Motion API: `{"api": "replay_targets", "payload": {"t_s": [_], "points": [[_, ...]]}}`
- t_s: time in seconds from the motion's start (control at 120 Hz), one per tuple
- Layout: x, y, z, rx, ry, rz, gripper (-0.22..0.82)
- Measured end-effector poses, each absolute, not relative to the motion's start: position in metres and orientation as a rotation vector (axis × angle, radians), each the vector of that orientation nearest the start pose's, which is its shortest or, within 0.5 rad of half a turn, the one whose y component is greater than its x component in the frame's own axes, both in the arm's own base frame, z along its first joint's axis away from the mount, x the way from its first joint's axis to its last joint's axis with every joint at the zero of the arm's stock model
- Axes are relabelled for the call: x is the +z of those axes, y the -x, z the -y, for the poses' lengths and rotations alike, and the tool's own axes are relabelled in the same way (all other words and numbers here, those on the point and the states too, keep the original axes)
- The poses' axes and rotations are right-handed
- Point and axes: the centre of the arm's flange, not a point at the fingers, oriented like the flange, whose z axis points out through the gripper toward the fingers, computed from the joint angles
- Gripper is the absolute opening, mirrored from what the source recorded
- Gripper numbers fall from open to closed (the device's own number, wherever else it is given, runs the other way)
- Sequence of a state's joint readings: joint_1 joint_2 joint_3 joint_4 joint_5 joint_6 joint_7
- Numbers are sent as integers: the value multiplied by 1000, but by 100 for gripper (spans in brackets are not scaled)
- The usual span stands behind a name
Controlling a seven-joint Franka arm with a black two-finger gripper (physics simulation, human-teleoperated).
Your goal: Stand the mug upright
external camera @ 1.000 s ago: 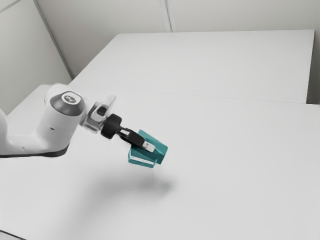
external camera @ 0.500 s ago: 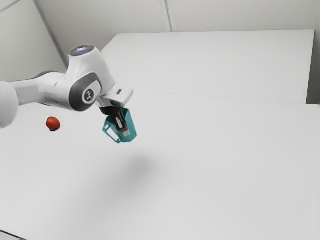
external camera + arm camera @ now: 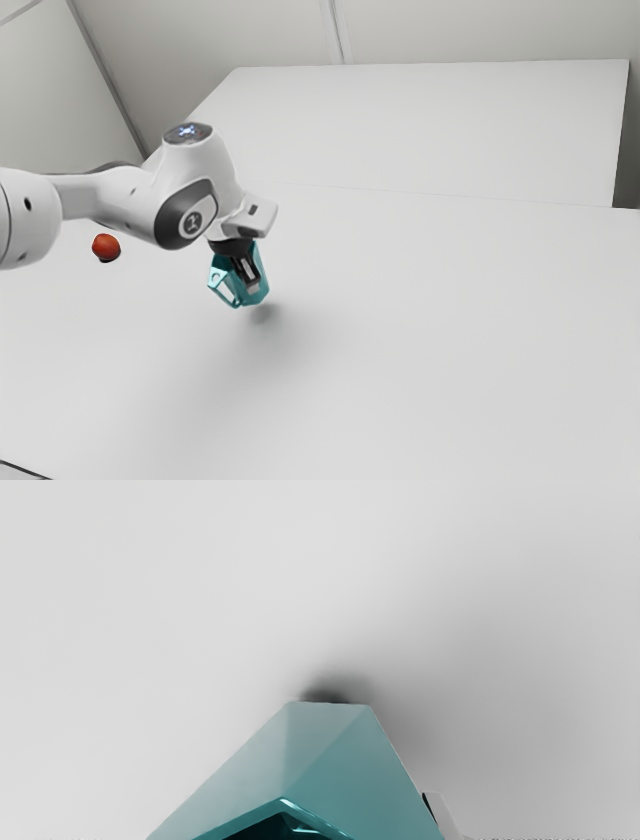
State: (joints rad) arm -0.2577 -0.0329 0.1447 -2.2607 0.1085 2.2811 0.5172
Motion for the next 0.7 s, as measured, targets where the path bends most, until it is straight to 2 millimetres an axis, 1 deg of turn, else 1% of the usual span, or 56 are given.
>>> {"api": "replay_targets", "payload": {"t_s": [0.167, 0.508, 0.7], "points": [[370, -510, 58, -43, 2893, -991, -16], [345, -509, 65, -14, 2920, -919, -16], [338, -508, 67, -9, 2935, -888, -16]]}}
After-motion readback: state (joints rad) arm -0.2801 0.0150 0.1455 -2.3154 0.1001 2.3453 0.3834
